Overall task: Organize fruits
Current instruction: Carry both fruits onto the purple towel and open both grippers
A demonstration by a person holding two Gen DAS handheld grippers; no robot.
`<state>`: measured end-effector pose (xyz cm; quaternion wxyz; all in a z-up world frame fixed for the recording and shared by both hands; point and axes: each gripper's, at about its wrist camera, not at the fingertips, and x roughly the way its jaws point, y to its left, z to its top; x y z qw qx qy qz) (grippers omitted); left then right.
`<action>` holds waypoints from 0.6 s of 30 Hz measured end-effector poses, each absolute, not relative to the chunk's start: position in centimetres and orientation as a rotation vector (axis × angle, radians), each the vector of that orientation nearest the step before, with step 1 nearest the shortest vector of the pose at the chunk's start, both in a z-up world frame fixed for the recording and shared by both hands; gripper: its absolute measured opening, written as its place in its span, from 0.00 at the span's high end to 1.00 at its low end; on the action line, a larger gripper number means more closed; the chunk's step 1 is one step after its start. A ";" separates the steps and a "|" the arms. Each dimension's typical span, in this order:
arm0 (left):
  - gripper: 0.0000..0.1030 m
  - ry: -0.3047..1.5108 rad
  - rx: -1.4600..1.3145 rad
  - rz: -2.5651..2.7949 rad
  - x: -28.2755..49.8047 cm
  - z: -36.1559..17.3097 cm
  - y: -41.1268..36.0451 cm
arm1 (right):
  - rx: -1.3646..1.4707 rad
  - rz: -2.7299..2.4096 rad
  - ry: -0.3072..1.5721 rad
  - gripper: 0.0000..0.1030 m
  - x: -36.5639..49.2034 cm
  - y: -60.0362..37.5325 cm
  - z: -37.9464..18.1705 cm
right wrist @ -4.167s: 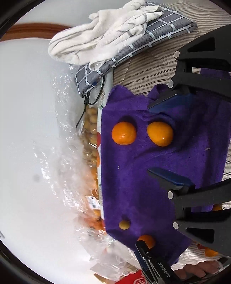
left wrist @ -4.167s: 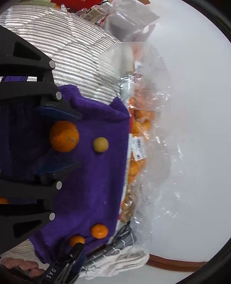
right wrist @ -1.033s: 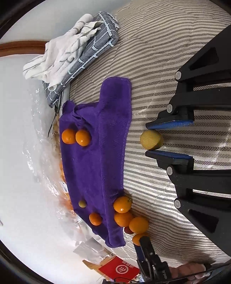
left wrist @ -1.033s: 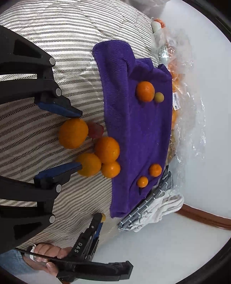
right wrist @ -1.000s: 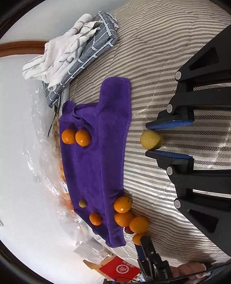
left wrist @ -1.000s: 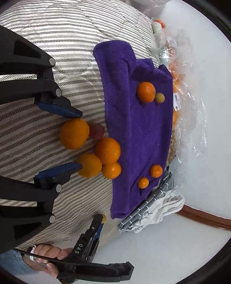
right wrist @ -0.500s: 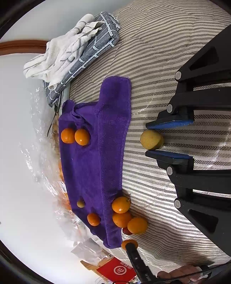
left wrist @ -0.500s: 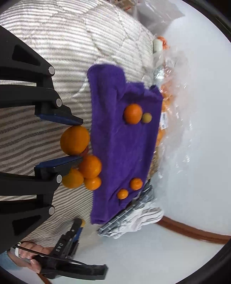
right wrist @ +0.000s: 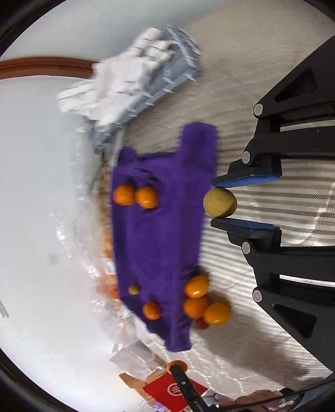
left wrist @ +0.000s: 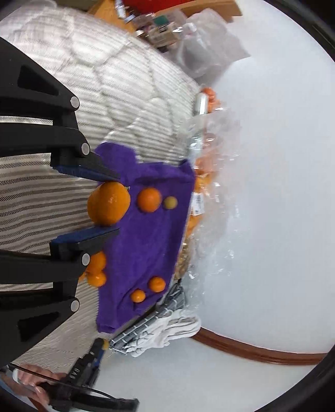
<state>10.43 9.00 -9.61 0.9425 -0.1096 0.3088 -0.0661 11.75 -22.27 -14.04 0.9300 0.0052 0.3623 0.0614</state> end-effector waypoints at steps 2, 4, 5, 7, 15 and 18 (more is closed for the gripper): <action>0.68 0.611 -0.213 -0.131 10.5 -8.2 9.0 | -0.009 0.122 0.712 0.77 12.1 -22.1 -12.3; 0.68 0.596 -0.194 -0.113 10.9 -6.8 8.8 | -0.001 0.128 0.685 0.77 12.8 -22.2 -10.7; 0.68 0.588 -0.188 -0.108 11.1 -6.3 8.7 | 0.012 0.130 0.677 0.77 13.3 -22.3 -10.1; 0.68 0.566 -0.180 -0.103 11.9 -5.5 8.5 | 0.051 0.151 0.660 0.77 14.4 -22.5 -9.3; 0.68 0.567 -0.242 -0.100 16.2 -6.4 7.4 | 0.111 0.156 0.673 0.77 19.7 -22.7 -9.5; 0.68 0.564 -0.224 -0.070 17.7 -7.7 6.7 | 0.127 0.166 0.678 0.77 21.2 -22.7 -10.3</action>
